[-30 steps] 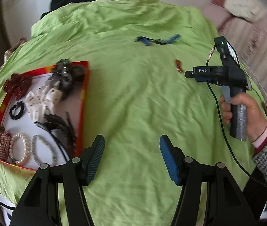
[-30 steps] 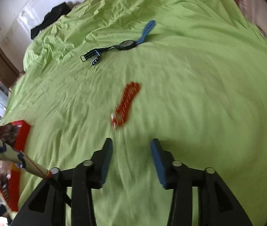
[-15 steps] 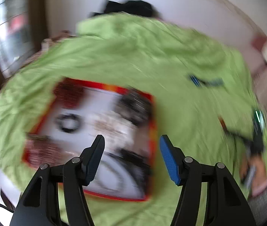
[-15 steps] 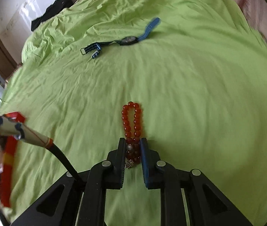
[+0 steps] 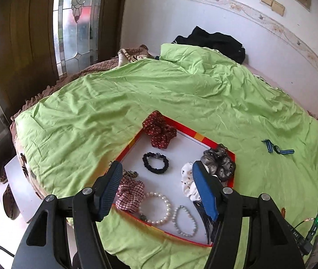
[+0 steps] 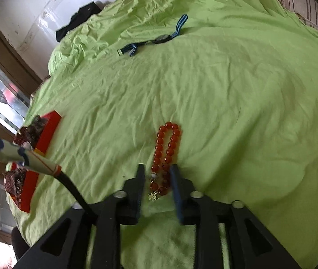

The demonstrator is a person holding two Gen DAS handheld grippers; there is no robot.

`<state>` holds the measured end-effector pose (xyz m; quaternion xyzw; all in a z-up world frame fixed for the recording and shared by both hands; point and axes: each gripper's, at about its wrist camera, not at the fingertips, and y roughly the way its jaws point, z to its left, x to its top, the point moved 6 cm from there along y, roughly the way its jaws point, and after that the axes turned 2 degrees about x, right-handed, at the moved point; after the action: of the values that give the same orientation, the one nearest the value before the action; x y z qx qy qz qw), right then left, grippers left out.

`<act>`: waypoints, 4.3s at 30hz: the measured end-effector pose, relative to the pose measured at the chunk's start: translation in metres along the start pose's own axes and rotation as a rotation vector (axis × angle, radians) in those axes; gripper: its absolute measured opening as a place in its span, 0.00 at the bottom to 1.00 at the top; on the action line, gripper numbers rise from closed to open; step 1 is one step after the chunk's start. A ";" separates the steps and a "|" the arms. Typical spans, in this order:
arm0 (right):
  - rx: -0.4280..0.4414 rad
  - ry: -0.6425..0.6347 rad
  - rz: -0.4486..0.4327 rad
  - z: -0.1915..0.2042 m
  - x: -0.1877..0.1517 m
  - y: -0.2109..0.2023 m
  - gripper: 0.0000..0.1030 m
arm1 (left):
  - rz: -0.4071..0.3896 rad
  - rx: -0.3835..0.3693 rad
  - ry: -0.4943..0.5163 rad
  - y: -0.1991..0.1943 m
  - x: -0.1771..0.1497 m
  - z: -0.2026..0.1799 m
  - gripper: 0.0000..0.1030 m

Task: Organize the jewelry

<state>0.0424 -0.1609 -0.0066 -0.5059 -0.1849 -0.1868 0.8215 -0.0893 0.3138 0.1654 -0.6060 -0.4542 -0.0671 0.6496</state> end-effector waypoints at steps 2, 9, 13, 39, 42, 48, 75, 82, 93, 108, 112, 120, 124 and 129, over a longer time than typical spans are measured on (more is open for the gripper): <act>0.005 0.000 -0.044 0.000 0.003 -0.006 0.50 | 0.001 0.006 0.019 0.002 -0.002 -0.006 0.64; 0.018 0.029 -0.072 -0.008 0.006 -0.006 0.53 | 0.102 -0.069 0.061 0.032 -0.031 -0.054 0.65; 0.009 0.007 -0.079 -0.007 0.006 -0.005 0.53 | 0.181 -0.144 0.157 0.051 -0.065 -0.113 0.65; -0.084 -0.074 -0.084 0.000 -0.002 0.007 0.54 | 0.333 -0.063 -0.254 0.141 -0.020 0.083 0.45; -0.086 -0.074 -0.083 0.000 -0.002 0.008 0.54 | 0.337 -0.088 -0.233 0.148 -0.015 0.072 0.45; -0.089 -0.076 -0.083 0.000 -0.002 0.008 0.55 | 0.325 -0.084 -0.132 0.157 0.001 0.043 0.30; -0.137 -0.106 -0.050 0.008 0.000 0.016 0.39 | 0.236 -0.414 0.086 0.037 -0.026 -0.078 0.05; -0.124 -0.061 -0.065 0.008 0.010 -0.001 0.16 | 0.282 -0.513 0.162 0.020 -0.068 -0.121 0.05; -0.036 -0.113 -0.145 0.053 0.008 -0.064 0.01 | 0.225 -0.511 0.223 -0.016 -0.086 -0.127 0.05; -0.214 -0.083 0.008 0.003 0.018 0.027 0.08 | 0.246 -0.485 0.180 -0.003 -0.096 -0.105 0.05; -0.118 -0.034 -0.002 0.008 0.023 0.011 0.08 | 0.244 -0.479 0.168 0.001 -0.093 -0.099 0.05; -0.034 -0.062 -0.068 0.050 0.027 -0.035 0.08 | 0.220 -0.468 0.129 -0.002 -0.085 -0.075 0.05; 0.006 -0.105 -0.085 0.084 0.030 -0.052 0.08 | 0.202 -0.448 0.110 -0.003 -0.078 -0.058 0.05; 0.069 -0.191 -0.080 0.139 0.031 -0.061 0.08 | 0.185 -0.403 0.078 0.003 -0.065 -0.030 0.05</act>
<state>0.0228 -0.0651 0.1135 -0.4850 -0.2888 -0.1640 0.8090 -0.1092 0.2588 0.1238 -0.7595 -0.3488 -0.1198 0.5358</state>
